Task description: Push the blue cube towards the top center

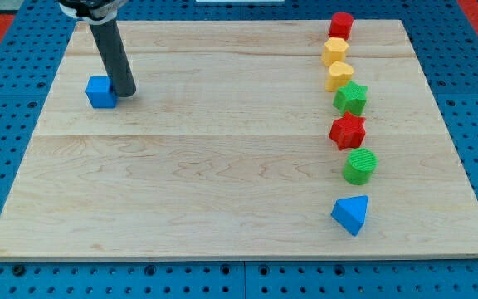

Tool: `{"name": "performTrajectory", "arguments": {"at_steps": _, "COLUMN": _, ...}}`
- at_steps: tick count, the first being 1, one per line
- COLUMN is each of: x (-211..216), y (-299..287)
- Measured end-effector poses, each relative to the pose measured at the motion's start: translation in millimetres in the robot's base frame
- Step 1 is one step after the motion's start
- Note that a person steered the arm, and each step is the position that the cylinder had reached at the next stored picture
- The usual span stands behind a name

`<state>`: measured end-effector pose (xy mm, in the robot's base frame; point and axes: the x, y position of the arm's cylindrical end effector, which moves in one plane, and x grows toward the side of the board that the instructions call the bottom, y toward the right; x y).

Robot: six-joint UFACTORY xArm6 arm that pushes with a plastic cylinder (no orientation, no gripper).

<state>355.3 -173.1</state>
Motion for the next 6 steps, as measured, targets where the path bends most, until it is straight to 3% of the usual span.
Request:
{"name": "performTrajectory", "arguments": {"at_steps": 1, "x": 4.9, "y": 0.0}}
{"name": "performTrajectory", "arguments": {"at_steps": 2, "x": 44.0, "y": -8.4}}
{"name": "performTrajectory", "arguments": {"at_steps": 3, "x": 71.6, "y": -58.0}}
{"name": "performTrajectory", "arguments": {"at_steps": 4, "x": 36.3, "y": -65.2}}
{"name": "performTrajectory", "arguments": {"at_steps": 6, "x": -9.4, "y": 22.8}}
